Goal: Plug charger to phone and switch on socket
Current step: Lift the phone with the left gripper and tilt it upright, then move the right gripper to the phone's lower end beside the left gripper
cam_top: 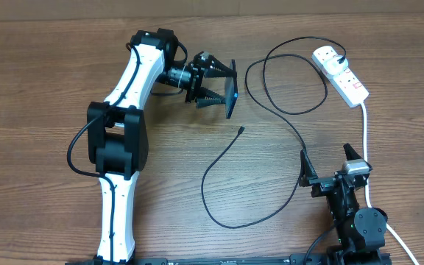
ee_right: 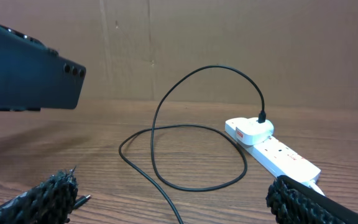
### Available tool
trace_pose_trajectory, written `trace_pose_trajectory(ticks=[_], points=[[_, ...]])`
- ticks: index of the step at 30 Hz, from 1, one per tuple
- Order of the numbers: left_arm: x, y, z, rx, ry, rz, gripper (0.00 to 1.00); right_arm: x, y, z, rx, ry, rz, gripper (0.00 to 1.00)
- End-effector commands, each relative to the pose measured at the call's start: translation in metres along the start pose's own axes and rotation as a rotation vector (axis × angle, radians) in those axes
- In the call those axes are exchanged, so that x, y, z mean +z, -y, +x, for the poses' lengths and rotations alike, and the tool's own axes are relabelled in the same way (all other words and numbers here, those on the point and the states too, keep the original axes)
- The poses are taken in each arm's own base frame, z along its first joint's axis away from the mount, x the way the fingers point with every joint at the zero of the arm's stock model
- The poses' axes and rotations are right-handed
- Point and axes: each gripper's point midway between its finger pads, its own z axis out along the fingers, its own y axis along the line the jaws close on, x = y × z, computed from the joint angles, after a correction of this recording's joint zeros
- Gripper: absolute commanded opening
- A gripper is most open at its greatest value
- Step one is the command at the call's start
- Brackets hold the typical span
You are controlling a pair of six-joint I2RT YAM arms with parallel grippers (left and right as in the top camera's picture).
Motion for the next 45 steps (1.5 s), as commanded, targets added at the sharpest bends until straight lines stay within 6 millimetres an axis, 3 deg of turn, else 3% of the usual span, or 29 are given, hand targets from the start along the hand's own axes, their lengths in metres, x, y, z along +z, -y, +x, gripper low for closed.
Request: trace_pose_trajectory(ticks=[1,15,18,20,22,24,30,34,40,42,45], points=[[-0.010,0.027,0.003,-0.010,-0.031,0.140,0.72,0.000,0.002,0.002,0.005,0.002,0.010,1.00],[-0.029,0.026,0.003,-0.214,-0.011,0.160,0.73,0.000,-0.004,0.000,0.006,0.009,-0.025,1.00],[-0.031,0.026,0.002,-0.218,-0.008,0.163,0.73,-0.007,-0.048,-0.004,0.000,0.026,-0.280,1.00],[-0.032,0.026,0.002,-0.218,-0.007,0.163,0.73,-0.028,-0.094,-0.005,0.044,0.015,-0.582,1.00],[-0.032,0.026,0.002,-0.218,-0.007,0.163,0.73,-0.051,-0.122,-0.020,0.070,0.054,-0.790,1.00],[-0.032,0.026,0.002,-0.217,-0.007,0.163,0.73,-0.070,-0.134,-0.045,0.071,0.148,-0.906,1.00],[-0.031,0.026,0.002,-0.218,-0.007,0.162,0.72,-0.112,-0.134,-0.137,0.068,0.453,-0.953,1.00],[-0.031,0.026,0.002,-0.218,-0.007,0.162,0.72,-0.104,-0.123,-0.176,0.117,0.359,-0.830,1.00],[-0.031,0.026,0.002,-0.223,-0.007,0.162,0.72,-0.069,-0.100,-0.185,0.097,-0.020,-0.594,1.00],[-0.031,0.026,0.003,-0.223,-0.007,0.162,0.72,-0.062,-0.104,-0.191,0.121,-0.106,-0.615,1.00],[-0.031,0.026,0.003,-0.226,-0.007,0.162,0.72,-0.065,-0.130,-0.200,0.274,-0.221,-0.808,1.00]])
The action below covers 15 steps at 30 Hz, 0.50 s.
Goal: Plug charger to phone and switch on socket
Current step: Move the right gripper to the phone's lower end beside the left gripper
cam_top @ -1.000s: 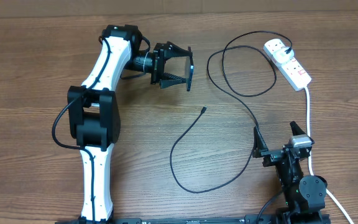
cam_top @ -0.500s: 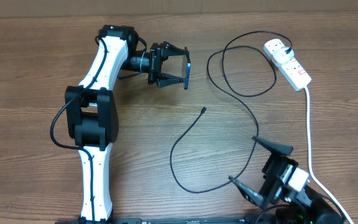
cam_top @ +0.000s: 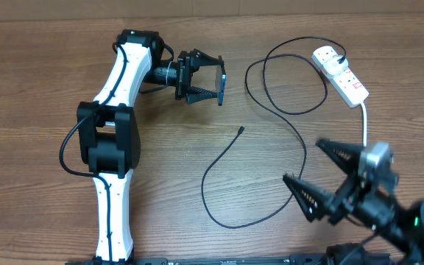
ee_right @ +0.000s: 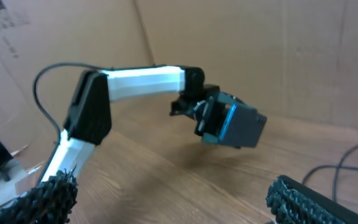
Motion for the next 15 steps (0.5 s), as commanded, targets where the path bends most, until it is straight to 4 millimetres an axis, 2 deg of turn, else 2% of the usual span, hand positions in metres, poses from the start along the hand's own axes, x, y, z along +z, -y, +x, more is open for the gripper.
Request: trace_pose_trajectory(ticks=[1,3,7,9,11,15], points=[[-0.003,0.014,0.004,0.004,-0.024,0.058,0.72,0.011,-0.025,-0.007,0.113,-0.068,-0.206,1.00],[-0.003,0.014,0.004,0.003,-0.024,0.058,0.72,0.017,-0.038,-0.016,0.123,-0.074,-0.345,1.00],[-0.002,0.013,0.004,0.003,-0.025,0.056,0.72,0.039,-0.025,-0.031,0.317,-0.100,-0.370,0.99],[0.000,0.013,0.005,0.004,-0.029,0.053,0.72,0.055,-0.003,-0.025,0.404,-0.129,-0.267,1.00],[0.003,0.012,0.006,0.004,-0.034,0.048,0.72,0.071,0.030,-0.009,0.495,-0.182,-0.058,1.00],[0.010,0.011,0.008,0.004,-0.044,0.038,0.72,0.090,0.062,0.017,0.473,-0.342,0.264,0.99]])
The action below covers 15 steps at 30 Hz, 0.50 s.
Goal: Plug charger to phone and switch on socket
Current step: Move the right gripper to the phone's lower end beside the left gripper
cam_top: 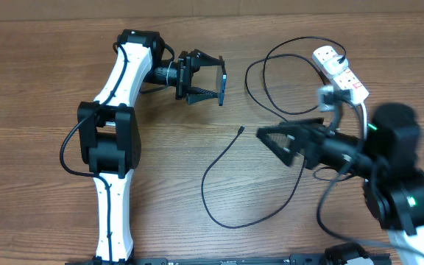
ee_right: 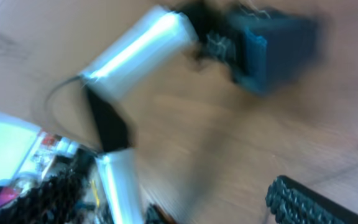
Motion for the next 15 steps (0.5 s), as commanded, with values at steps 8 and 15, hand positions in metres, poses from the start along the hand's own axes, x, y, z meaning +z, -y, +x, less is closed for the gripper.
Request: trace_pose_trajectory(ticks=[8,15], points=[[0.017,0.008,0.009,0.002,-0.051,0.020,0.72,0.050,0.033,-0.044,-0.015,0.116,0.733,1.00],[0.021,0.007,0.010,-0.009,-0.056,0.012,0.72,0.109,0.047,-0.040,-0.040,0.145,0.845,1.00]])
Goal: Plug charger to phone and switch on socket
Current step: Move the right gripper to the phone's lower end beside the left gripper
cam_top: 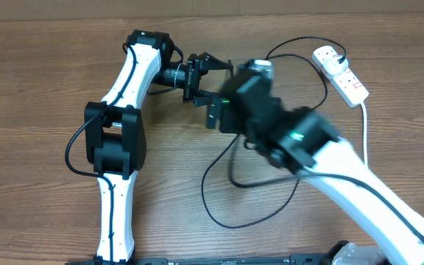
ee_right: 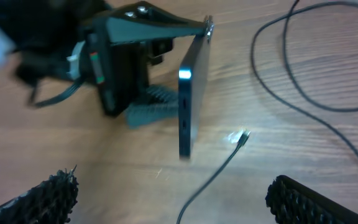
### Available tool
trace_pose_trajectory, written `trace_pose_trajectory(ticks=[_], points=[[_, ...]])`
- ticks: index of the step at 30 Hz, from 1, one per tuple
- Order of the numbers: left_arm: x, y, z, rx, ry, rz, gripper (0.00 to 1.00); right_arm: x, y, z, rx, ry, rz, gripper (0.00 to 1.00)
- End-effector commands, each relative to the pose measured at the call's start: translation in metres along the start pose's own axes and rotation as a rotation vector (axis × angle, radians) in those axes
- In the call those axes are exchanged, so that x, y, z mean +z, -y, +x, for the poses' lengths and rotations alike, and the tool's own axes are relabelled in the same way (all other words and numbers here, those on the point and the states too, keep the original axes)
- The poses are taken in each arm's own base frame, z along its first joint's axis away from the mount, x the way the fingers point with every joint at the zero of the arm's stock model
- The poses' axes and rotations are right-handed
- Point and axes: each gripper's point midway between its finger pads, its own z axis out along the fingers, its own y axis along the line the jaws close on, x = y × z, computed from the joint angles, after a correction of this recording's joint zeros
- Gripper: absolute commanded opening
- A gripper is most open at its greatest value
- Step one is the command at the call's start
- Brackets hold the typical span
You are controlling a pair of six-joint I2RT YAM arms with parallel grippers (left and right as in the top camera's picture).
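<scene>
A dark phone hangs edge-on above the table, with my left gripper shut on it from the left. The black charger cable's free plug lies on the wood just right of the phone's lower end. My right gripper is open, its fingers wide apart above the table, with the cable running between them untouched. Overhead, my right arm is blurred and covers the table's middle. The white socket strip lies at the far right with the charger plugged in.
The cable lies in loops: one near the strip and one toward the front. The strip's white lead runs toward the front right. My left arm stretches along the left side.
My right arm has moved left from the table's right side to the middle, beside the phone. Its wrist view now looks down on the phone and the free plug. The left gripper still holds the phone.
At first my right arm sat folded at the front right, gripper open, while the left gripper held the phone aloft. Then the right arm was lifted, then pointing left over the cable. Now it is beside the phone, above the free plug.
</scene>
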Motion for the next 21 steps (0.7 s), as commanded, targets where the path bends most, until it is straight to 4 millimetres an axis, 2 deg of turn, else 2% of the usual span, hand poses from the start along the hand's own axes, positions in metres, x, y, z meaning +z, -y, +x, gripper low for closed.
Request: trace_pose_trajectory(ticks=[1,4,7,15,21], points=[[0.003,0.011,0.004,0.000,-0.028,0.038,0.72,0.011,0.009,-0.020,0.072,0.114,0.113,0.98],[0.003,0.011,0.004,0.000,-0.027,0.037,0.72,0.019,0.013,-0.023,0.099,0.141,0.149,0.88],[0.003,0.011,0.004,0.000,-0.027,0.038,0.72,0.023,0.006,-0.026,0.096,0.150,0.126,0.78],[0.003,0.011,0.004,0.000,-0.027,0.038,0.72,0.034,0.003,-0.024,0.032,0.135,0.134,0.77],[0.003,0.010,0.004,0.001,-0.026,0.035,0.72,0.035,0.001,-0.025,0.022,0.141,0.130,0.50]])
